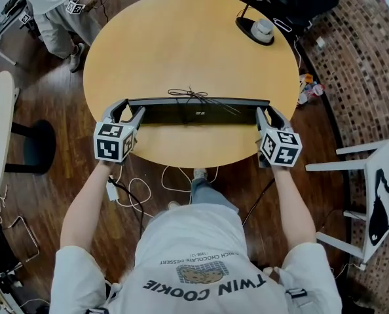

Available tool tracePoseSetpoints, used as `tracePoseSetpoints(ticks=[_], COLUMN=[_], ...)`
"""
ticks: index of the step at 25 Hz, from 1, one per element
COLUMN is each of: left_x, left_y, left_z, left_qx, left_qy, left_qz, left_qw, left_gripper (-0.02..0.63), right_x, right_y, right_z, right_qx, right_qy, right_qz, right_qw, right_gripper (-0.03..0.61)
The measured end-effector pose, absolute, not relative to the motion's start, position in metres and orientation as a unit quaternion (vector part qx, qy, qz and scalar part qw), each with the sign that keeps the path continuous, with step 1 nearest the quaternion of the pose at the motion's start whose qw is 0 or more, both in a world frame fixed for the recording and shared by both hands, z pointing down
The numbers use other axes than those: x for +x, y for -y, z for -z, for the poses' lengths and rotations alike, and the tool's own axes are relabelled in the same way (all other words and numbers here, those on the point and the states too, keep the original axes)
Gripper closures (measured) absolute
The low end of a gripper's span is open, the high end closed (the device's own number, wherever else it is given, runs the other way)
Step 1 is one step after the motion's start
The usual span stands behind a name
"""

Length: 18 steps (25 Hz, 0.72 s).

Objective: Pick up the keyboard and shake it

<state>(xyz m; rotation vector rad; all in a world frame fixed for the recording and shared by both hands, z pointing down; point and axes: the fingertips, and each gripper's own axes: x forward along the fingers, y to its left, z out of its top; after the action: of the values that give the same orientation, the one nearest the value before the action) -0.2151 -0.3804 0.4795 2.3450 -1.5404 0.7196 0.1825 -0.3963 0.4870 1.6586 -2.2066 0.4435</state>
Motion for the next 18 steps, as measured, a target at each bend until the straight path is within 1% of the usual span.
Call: tracePoseSetpoints(ticks=[6,11,18], left_x=[-0.214,-0.212,-0.209], left_y=[0.355,0.339,0.324], left_z=[-0.475,-0.474,-0.476], left_qx=[0.799,0.797,0.797], left_qy=[0.535,0.534,0.531], left_qz=[-0.261,-0.272,-0.284], left_qw=[0.085,0.068,0.046], left_gripper=[0.38,0.383,0.385], right_x=[0.185,0.187,0.19], right_y=[0.369,0.355,0.34], right_z=[-0.485,-0.485,-0.488], right_qx=[0.589,0.595,0.598], right_qy=[0.776,0.772,0.768], right_qz=[-0.144,-0.139,-0.124], right_qw=[0.172,0.172,0.193], right_gripper=[0.44,0.44,0.44])
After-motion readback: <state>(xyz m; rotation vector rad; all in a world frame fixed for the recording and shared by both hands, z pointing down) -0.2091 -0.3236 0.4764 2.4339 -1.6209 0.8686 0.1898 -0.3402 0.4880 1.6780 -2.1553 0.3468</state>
